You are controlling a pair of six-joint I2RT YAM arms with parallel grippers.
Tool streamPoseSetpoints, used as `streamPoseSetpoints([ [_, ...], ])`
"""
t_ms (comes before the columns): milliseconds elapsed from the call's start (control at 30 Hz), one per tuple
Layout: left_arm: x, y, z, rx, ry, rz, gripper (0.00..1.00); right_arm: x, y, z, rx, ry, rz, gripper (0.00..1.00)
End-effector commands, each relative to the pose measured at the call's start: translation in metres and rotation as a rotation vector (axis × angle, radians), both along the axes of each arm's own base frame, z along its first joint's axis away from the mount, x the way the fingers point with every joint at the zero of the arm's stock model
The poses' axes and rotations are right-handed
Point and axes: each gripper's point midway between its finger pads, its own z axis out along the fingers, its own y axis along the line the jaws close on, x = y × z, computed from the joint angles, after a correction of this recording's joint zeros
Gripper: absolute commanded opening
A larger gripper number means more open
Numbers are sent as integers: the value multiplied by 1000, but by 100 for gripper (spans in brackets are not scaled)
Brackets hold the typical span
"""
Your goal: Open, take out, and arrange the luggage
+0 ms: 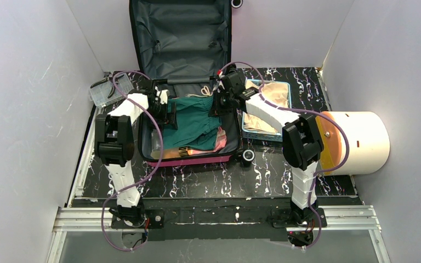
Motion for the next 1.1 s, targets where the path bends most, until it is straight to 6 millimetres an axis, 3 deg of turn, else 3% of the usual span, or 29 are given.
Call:
streamPoseSetpoints([
  [0, -1, -11, -8, -37, 37, -23, 77, 13, 12, 49, 75, -110, 18, 1],
  [67, 0, -11, -14, -33, 53, -24, 75, 13, 12, 47, 73, -107, 21, 1],
  [133, 0, -10, -15, -28, 58, -29, 65, 13, 11, 46, 64, -111, 20, 1],
  [333, 2, -11, 9, -35, -6, -46, 5, 16, 0, 41, -2, -131, 2, 1],
  [367, 2, -11, 19, -35, -26, -54, 0, 18, -5, 41, -33, -141, -9, 1],
  [433, 0, -21, 64, -103, -102, -82, 0, 20, -4, 46, -65, -165, 3, 1],
  [500, -8, -35, 93, -164, -142, -117, 0, 24, -5, 55, -76, -190, 2, 1],
  [567, -8, -36, 116, -175, -188, -126, 0, 28, -5, 70, -72, -221, -3, 1],
  [867, -5, -46, 159, -229, -267, -132, 0, 35, -7, 117, -30, -313, -18, 1],
  [1067, -5, -55, 177, -231, -314, -157, 0, 46, -20, 148, -16, -378, -62, 1],
])
